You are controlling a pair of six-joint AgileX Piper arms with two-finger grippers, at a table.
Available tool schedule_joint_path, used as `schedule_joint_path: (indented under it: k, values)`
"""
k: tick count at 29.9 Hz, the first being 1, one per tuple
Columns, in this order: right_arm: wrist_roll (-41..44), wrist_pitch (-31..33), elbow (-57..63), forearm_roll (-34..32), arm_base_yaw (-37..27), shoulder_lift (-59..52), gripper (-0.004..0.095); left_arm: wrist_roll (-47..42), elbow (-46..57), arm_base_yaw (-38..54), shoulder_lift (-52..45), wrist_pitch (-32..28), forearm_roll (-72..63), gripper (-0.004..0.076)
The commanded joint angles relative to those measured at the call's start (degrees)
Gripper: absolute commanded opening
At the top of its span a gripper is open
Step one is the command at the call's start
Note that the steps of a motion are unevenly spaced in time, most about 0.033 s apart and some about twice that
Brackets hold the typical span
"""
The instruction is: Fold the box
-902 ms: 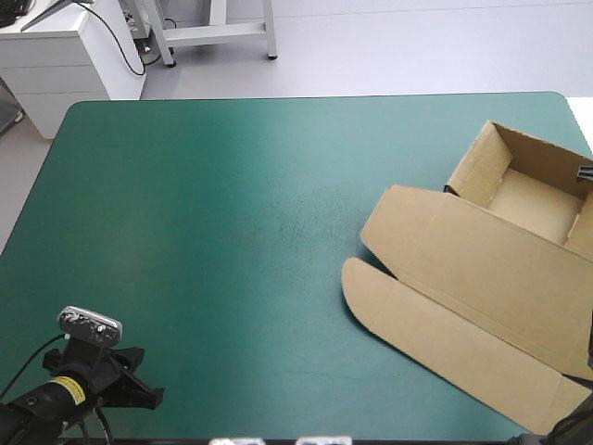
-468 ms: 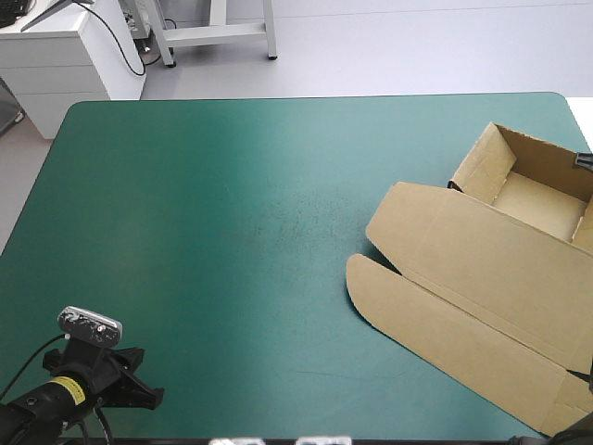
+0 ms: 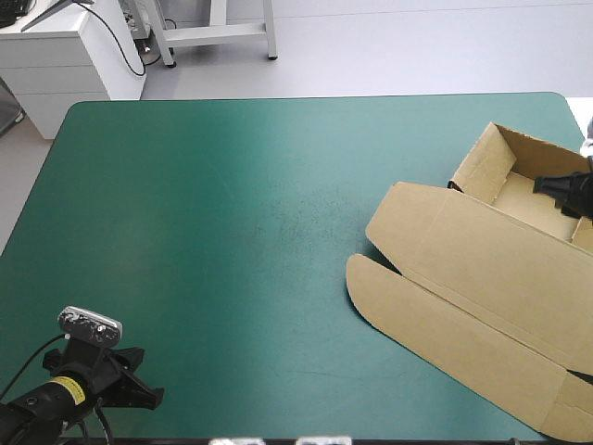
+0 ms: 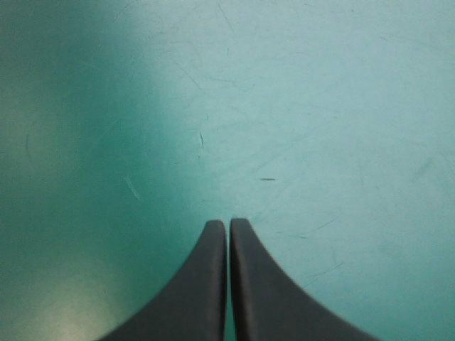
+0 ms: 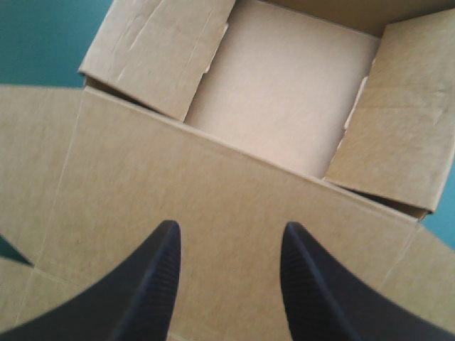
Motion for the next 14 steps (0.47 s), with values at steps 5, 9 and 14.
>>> schedule_joint_path:
  k: [5, 9, 14]
  values:
    - [-1.4, -0.2, 14.9, 0.8, 6.8, -14.0, 0.0412, -0.4, -1.4, -0.2, 0.3, -3.1, -0.2, -0.0008]
    - [-2.6, -1.0, 24.9, 0.9, 8.4, -21.6, 0.0412, -0.4, -1.4, -0.2, 0.3, -3.0, -0.4, -0.0008]
    - [-4.1, -6.2, 36.9, 1.0, 8.4, -31.6, 0.0412, -0.4, -1.4, -0.2, 0.3, -2.9, -0.6, -0.0008]
